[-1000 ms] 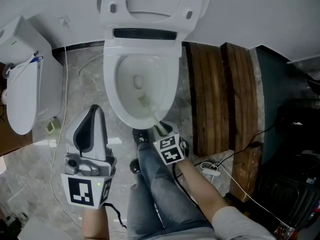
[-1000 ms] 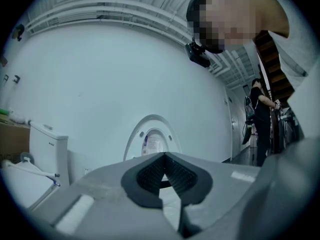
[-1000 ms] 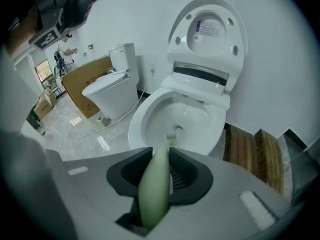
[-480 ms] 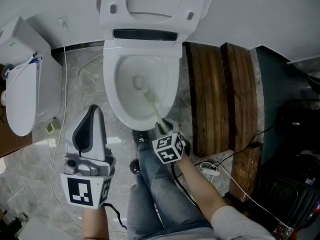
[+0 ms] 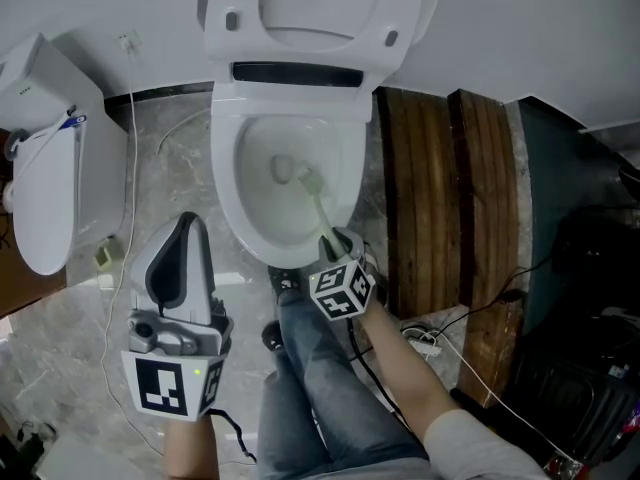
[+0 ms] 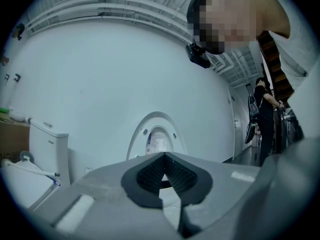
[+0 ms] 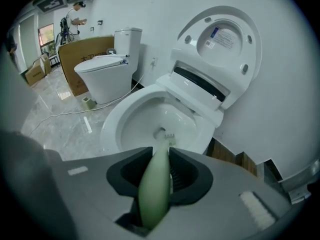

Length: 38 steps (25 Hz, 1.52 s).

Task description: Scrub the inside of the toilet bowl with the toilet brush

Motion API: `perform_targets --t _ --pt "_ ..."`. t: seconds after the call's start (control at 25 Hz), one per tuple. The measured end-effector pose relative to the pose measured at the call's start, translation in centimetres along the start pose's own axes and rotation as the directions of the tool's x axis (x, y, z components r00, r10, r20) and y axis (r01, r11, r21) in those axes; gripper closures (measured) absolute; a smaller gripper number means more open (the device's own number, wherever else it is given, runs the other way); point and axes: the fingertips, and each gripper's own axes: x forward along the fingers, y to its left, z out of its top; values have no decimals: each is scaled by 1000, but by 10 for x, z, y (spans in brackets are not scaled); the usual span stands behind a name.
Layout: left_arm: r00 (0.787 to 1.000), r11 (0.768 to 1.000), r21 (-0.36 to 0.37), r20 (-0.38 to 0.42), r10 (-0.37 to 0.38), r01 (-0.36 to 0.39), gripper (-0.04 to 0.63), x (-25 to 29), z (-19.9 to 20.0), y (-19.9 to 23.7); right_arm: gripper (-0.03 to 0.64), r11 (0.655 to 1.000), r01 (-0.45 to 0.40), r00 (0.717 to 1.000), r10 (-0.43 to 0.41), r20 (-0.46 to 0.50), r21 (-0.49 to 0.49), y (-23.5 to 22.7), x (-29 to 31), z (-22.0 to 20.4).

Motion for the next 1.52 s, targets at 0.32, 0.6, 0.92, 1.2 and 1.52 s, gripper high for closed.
perform_targets --t 0.32,0.6,0.92,1.2,1.52 --pt "1000 1000 -31 1 1 -1 592 18 -3 9 514 999 27 1000 -27 -2 -39 -22 21 17" --pt "999 1000 -19 -24 21 -22 592 32 -8 21 512 999 36 999 -36 6 -19 -41 41 37" --pt "999 999 -35 -18 40 -40 592 44 -8 35 512 999 27 999 -28 19 42 -50 62 60" --pt "997 997 -33 -28 65 -66 592 49 -12 49 512 998 -6 1000 4 27 58 -43 78 80" --pt "997 995 -59 -29 77 -79 592 47 -15 58 514 996 -92 991 93 93 -15 -10 79 109"
